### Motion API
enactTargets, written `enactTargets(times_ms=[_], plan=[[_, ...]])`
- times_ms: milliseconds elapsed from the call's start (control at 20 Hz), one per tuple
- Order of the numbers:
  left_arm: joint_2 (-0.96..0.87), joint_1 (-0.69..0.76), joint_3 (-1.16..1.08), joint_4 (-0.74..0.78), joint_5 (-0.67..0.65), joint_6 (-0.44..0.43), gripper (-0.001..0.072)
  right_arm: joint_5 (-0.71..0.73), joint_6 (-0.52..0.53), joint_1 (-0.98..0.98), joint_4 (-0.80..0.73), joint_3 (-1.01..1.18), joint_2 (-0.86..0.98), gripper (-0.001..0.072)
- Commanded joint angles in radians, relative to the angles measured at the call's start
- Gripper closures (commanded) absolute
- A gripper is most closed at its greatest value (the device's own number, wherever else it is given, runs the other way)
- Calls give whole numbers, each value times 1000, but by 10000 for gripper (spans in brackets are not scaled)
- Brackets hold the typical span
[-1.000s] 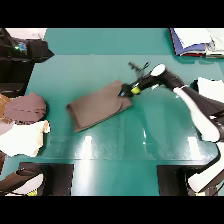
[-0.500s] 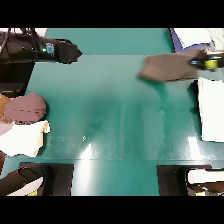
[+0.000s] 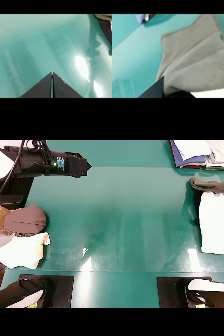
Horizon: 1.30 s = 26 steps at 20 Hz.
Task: Fold the shirts.
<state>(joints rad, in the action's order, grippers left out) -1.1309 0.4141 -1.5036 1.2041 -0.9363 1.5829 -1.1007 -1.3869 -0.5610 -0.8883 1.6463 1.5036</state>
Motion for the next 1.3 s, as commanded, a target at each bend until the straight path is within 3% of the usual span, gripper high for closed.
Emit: enactTargets(times_ms=[0, 250, 400, 750, 1150, 1200, 1250], plan=[[-2, 2, 20, -7, 0, 14, 682, -2, -1, -11, 69, 111, -3, 697], [-2, 2, 20, -8, -8, 14, 682, -143, -54, -14, 16, 318, -4, 697], [-1, 2, 20, -7, -19, 13, 682, -234, -79, -14, -76, 321, -31, 698], [-1, 2, 20, -7, -54, -20, 681, -276, -102, -15, -382, 13, -244, 697], [-1, 2, 20, -7, -60, -20, 681, -295, -103, -175, -421, -357, -426, 694], [-1, 2, 20, -7, -60, -20, 681, -292, -103, -190, -422, -390, -439, 605], [-1, 2, 20, -8, -61, -20, 682, -290, -103, -200, -422, -417, -446, 328]])
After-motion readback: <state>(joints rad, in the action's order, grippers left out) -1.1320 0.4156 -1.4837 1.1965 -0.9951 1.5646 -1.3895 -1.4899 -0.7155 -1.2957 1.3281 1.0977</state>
